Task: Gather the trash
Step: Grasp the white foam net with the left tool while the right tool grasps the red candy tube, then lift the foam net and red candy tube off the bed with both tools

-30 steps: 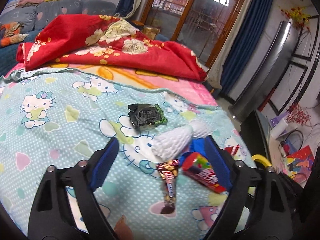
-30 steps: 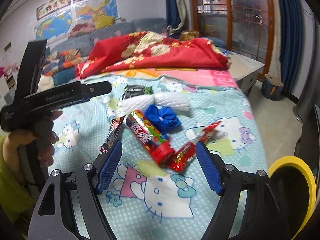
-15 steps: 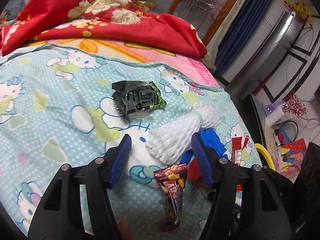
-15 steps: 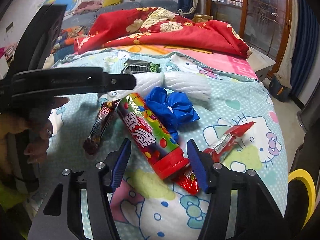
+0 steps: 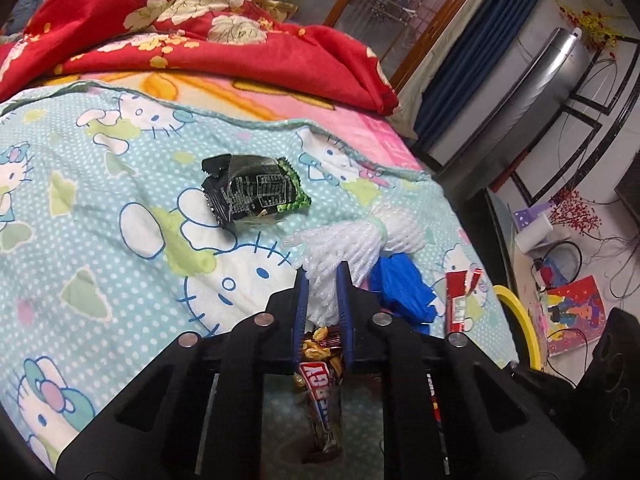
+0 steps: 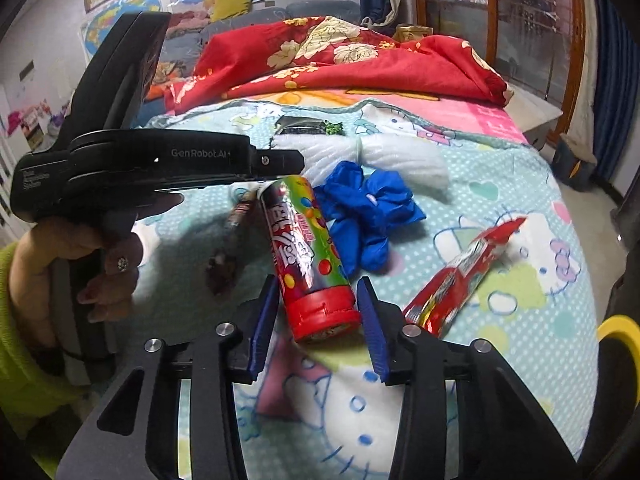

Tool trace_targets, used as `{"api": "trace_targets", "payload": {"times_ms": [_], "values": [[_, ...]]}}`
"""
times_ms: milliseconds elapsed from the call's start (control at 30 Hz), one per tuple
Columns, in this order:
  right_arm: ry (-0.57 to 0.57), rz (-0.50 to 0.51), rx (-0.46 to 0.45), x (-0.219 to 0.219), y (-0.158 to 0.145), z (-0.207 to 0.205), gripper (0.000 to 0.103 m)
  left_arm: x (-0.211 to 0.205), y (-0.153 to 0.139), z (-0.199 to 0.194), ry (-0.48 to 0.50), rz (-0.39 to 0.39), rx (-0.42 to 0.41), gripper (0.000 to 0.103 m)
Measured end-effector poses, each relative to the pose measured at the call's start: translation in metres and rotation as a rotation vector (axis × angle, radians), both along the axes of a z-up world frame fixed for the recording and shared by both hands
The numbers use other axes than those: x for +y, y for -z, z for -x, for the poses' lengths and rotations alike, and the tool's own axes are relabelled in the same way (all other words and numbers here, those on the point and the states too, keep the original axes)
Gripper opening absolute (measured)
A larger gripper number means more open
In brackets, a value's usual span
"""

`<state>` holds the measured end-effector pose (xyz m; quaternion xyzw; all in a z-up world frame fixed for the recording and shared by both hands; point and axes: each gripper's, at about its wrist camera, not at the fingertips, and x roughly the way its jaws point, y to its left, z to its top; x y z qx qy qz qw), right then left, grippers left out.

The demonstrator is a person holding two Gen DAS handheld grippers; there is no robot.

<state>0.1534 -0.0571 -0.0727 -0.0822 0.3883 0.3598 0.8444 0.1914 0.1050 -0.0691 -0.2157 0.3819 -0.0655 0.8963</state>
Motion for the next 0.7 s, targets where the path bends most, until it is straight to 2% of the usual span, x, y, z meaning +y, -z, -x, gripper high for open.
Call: {"api": "trace_targets", "payload": {"times_ms": [233, 500, 600, 700], "values": [[0.022, -0.058, 0.01, -0.014, -0.008, 0.018, 0.035, 0.002, -0.021, 0.016, -0.028, -0.014, -0.083, 0.008], [0.046, -0.091, 0.008, -0.027, -0.013, 0.033, 0.034, 0.003, -0.041, 0.028, -0.042, -0.012, -0.134, 0.007], [0.053, -0.104, 0.004, -0.031, -0.017, 0.035, 0.034, 0.001, -0.049, 0.033, -0.031, 0.005, -0.153, 0.007], [0.057, -0.113, -0.006, -0.035, -0.021, 0.039, 0.034, -0.003, -0.057, 0.035, 0.019, 0.041, -0.16, 0.007]]}}
